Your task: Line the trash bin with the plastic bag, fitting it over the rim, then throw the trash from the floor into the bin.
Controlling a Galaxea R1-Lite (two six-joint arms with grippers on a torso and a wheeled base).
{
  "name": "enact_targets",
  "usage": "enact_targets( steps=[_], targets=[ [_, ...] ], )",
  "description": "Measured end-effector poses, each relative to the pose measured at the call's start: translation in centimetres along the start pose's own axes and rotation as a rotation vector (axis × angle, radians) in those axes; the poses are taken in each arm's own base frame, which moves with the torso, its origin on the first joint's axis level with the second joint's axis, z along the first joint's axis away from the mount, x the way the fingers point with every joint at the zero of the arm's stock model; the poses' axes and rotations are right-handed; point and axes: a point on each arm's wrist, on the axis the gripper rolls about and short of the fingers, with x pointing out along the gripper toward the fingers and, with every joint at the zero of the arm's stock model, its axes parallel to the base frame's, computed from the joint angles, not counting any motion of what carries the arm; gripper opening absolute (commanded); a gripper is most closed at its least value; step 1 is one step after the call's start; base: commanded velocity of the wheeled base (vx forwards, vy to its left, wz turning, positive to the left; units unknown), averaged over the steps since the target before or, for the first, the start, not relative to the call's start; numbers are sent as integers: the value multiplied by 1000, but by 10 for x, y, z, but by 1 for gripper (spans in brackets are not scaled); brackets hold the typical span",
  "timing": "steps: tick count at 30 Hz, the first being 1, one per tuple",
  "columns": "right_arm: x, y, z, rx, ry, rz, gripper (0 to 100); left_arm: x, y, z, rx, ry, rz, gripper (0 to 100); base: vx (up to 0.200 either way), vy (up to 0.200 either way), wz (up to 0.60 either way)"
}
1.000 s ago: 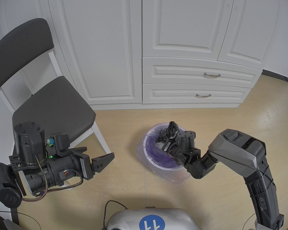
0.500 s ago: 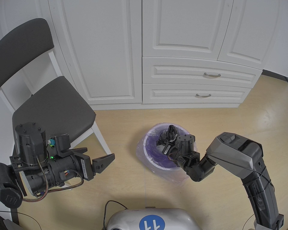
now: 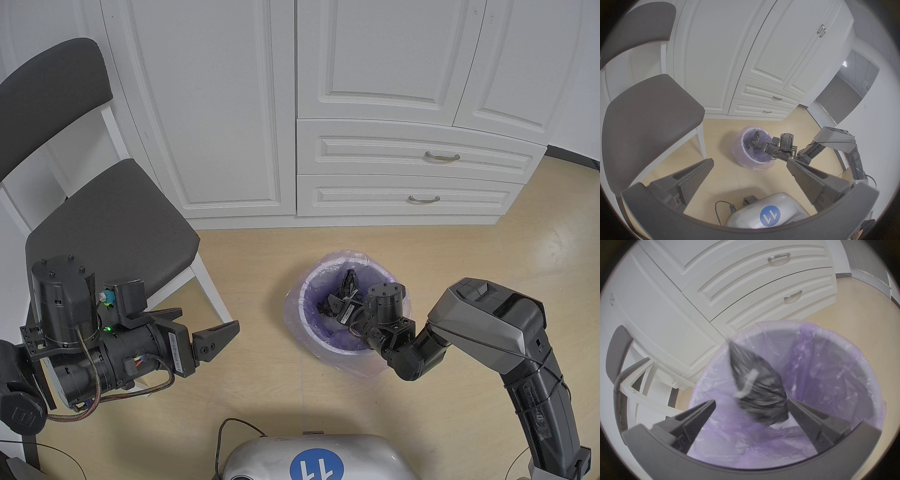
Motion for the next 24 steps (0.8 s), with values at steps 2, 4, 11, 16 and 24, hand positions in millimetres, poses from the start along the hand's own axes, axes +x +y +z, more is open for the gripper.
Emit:
enact_targets(
  steps=[2, 4, 11, 16, 24],
  targets=[
    [0, 0, 0, 0, 0, 0, 100, 0, 0, 0, 0, 0, 0, 100, 0, 0, 0],
    [0, 0, 0, -1, 1, 1, 100, 0, 0, 0, 0, 0, 0, 100, 0, 0, 0],
    [-2, 2, 3, 0, -4, 4, 100, 0, 0, 0, 0, 0, 0, 100, 0, 0, 0],
    [-10, 9, 13, 2, -13, 15, 100, 0, 0, 0, 0, -1, 0, 100, 0, 0, 0],
    [-27, 23, 46, 12, -65, 44, 100, 1, 0, 1, 0, -5, -2, 100, 0, 0, 0]
  ],
)
